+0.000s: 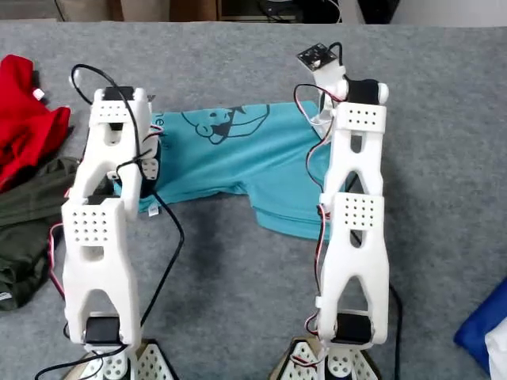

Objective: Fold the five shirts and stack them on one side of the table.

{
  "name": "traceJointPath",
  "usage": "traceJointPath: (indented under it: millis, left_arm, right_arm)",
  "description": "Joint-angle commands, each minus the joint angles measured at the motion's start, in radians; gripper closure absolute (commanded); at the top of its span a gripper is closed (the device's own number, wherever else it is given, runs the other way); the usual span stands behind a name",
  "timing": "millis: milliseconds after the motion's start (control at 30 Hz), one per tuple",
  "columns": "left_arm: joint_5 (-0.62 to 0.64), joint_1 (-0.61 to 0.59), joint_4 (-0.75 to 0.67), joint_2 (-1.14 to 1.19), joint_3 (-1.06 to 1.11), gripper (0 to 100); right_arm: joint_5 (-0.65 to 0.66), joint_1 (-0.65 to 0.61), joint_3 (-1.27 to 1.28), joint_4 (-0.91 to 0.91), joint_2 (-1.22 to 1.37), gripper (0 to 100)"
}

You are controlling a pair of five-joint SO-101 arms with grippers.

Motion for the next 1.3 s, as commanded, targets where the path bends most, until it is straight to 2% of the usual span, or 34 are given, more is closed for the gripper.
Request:
traceJointPath:
  millis: [0,233,500,600,733,1067,1167,1267]
  left_arm:
    - [0.040,0.040,0.011,-0.024,-0.103,98]
    - [0.051,0.091,0.011,-0.177,-0.359,98]
    - [0.051,0.054,0.008,-0.177,-0.394,98]
    - [0.061,0.005,0.011,-0.160,-0.379,98]
    - [0.057,-0.034,0.011,-0.202,-0.333,98]
    - [0.057,-0.015,0.009,-0.642,0.071,98]
    - [0.100,-0.003,-0.014,-0.780,0.244,98]
    - [0.114,0.002,-0.129,-0.898,0.491,98]
  right_arm:
    - [0.011,0.033,-0.038,-0.003,-0.101,99.3]
    - [0.121,-0.002,-0.036,0.025,-0.294,99.3]
    - [0.132,-0.065,-0.005,0.109,-0.518,99.3]
    - [0.137,-0.079,0.133,0.110,-0.621,99.3]
    - [0.218,-0.088,0.493,0.109,-0.829,99.3]
    - [0.583,-0.157,1.293,0.078,-1.372,99.3]
    - [0.605,-0.193,1.480,0.064,-1.489,99.3]
    - [0.608,-0.234,1.664,0.041,-1.589,99.3]
